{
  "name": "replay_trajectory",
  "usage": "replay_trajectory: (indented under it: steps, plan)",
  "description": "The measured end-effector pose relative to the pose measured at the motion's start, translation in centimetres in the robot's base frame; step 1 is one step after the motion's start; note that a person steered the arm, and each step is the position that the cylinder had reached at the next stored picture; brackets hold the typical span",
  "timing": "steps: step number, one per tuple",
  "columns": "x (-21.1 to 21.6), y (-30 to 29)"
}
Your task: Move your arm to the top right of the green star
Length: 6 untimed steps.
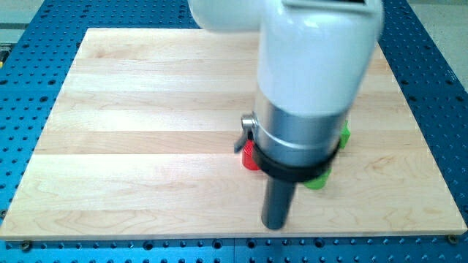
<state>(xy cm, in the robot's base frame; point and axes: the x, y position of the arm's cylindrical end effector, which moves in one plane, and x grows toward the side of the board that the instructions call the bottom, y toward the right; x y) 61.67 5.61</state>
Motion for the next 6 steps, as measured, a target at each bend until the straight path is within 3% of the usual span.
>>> replay_trajectory:
  steps: [1, 2, 5, 6]
  plan:
    - [0.1, 7.5]
    - [-2.4, 16.4]
    - [-18.0, 19.9]
    - [-18.6, 18.3]
